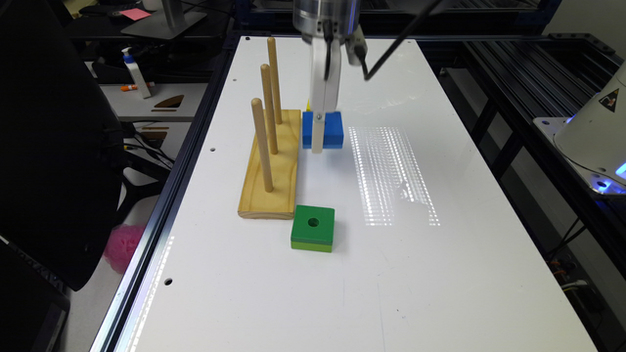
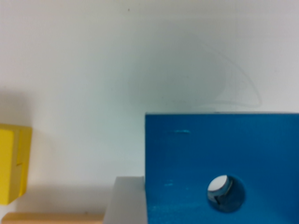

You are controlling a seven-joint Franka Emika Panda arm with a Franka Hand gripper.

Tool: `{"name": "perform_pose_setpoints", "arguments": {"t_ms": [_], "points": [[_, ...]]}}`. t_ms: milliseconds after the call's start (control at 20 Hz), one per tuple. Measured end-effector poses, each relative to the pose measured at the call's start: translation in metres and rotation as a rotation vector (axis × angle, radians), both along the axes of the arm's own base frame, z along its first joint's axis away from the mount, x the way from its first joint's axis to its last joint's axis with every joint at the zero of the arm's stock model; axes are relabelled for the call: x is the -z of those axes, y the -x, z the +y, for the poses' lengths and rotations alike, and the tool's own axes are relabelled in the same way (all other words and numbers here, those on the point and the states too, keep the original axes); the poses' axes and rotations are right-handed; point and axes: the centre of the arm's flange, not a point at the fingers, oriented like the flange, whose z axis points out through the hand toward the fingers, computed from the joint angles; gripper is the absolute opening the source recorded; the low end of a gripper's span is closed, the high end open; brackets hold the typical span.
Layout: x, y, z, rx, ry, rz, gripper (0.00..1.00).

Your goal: Pick up blue block.

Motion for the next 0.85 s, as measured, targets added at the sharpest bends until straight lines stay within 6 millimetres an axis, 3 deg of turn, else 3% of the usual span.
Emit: {"name": "perform_pose_setpoints", "arguments": {"t_ms": [200, 450, 850], "points": [[-0.036, 0.004, 0.000, -0.001, 0.004, 0.003, 0.00], [-0.049, 0.005, 0.000, -0.002, 0.005, -0.001, 0.00], [-0.086, 0.011, 0.000, -0.002, 0.010, -0.008, 0.00]]}}
